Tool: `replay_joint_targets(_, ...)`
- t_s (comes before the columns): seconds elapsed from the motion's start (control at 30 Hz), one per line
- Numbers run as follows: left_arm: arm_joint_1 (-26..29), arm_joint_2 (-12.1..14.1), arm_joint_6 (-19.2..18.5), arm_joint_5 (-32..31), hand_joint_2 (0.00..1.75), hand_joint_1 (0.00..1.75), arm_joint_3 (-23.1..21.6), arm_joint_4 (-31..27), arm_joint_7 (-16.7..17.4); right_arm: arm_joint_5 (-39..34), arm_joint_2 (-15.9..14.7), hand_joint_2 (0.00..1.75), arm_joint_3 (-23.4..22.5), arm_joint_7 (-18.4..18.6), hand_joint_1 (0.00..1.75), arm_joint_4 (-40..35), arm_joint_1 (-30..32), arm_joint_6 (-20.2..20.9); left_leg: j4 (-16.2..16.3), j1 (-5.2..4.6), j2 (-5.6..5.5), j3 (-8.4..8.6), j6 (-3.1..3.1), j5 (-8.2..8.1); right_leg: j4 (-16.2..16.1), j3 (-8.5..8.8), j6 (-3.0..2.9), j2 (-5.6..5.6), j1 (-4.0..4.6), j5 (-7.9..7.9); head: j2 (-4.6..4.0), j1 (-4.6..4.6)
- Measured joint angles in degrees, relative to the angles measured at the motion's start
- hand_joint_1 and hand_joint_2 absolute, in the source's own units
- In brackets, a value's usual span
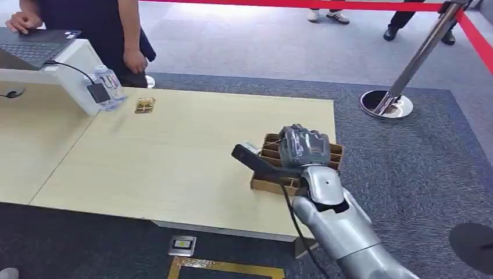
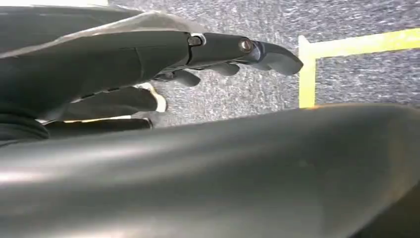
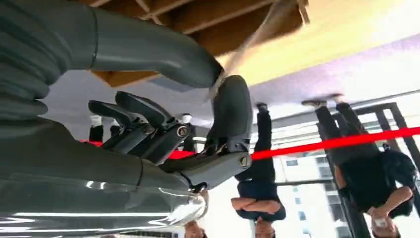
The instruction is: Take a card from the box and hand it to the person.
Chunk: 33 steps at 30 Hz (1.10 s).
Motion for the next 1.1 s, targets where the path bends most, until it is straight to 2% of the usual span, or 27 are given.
replay_joint_targets(0.33, 0.0, 0.0, 0.2, 0.8, 0.0, 0.0, 0.0, 0.0, -0.6, -0.1, -1.9, 1.75, 0.2, -1.4, 1.75, -10.9, 0.1, -0.3, 0.0, 0.0, 0.0, -0.01, 0.0, 0.0, 0.0, 0.0, 0.0, 0.0, 0.0, 0.0, 0.0, 0.0)
replay_joint_targets(0.57, 0.0, 0.0, 0.2, 1.0, 0.0, 0.0, 0.1, 0.0, -0.6, -2.0, -1.7, 1.75, 0.4, -2.7, 1.75, -11.9, -3.5, -0.4, 0.0, 0.0, 0.0, 0.0, 0.0, 0.01, 0.0, 0.02, 0.0, 0.0, 0.0, 0.01, 0.0, 0.02)
replay_joint_targets(0.77, -0.1, 0.0, 0.2, 0.5, 0.0, 0.0, 0.1, 0.0, -0.6, -3.0, 0.0, 1.75, 0.6, -3.3, 1.75, -9.8, -7.1, -1.4, 0.0, 0.0, 0.0, 0.0, 0.0, 0.01, 0.1, 0.02, -0.01, 0.0, 0.0, 0.01, 0.0, 0.0)
replay_joint_targets(1.1, -0.2, 0.0, 0.1, -1.0, 0.0, 0.0, -0.2, 0.0, -0.6, -4.9, 3.7, 1.75, 0.2, -4.5, 1.75, 5.5, -20.0, -3.4, 0.0, 0.0, 0.0, 0.01, -0.03, 0.05, 0.1, 0.02, -0.01, 0.0, 0.0, 0.01, 0.0, 0.0)
